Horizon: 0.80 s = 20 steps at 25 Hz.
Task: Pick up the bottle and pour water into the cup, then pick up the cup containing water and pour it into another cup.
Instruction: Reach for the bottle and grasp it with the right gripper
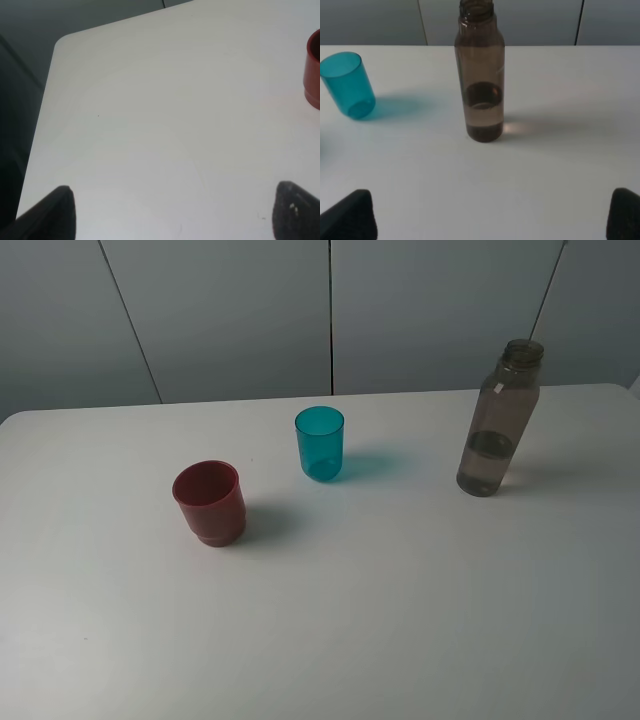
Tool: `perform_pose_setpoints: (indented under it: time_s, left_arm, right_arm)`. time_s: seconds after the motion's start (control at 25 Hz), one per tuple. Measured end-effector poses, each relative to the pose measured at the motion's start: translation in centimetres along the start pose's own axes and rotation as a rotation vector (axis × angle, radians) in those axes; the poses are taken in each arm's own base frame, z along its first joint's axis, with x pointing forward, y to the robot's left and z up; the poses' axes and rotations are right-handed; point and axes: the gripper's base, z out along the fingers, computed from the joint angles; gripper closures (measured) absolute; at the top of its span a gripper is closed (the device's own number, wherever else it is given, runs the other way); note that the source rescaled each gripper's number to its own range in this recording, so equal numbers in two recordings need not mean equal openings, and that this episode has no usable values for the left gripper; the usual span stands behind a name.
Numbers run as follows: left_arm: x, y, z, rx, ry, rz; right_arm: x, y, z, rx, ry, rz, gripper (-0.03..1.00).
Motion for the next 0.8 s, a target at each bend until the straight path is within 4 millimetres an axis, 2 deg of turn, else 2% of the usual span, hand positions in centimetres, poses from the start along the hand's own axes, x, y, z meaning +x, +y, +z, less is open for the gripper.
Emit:
perform_pose_setpoints:
  time_s: [0.2,0.28,0.4,0.6,0.8]
  left_arm:
    - [0.0,0.0,0.0,0.000,0.000,0.000]
    - [0.0,0.0,0.0,0.000,0.000,0.000]
    - [0.0,0.0,0.0,0.000,0.000,0.000]
    - [0.0,0.0,0.0,0.000,0.000,0.003]
    - [0.0,0.0,0.0,0.000,0.000,0.003]
  right_arm:
    - [-4.6,-0.3,0.8,0.012,-0.099,0.024,-0.03]
    - [-6.6,-0.3,1.8,-0.001,-0.119,0.052,-0.03]
    - [-8.5,-0.5,4.6,-0.024,-0.088,0.087,-0.03]
    - [-9.3,-1.3,9.4,-0.005,-0.009,0.078,-0.03]
    - [-7.4,-0.5,13.1,-0.067,0.089,0.013,-0.03]
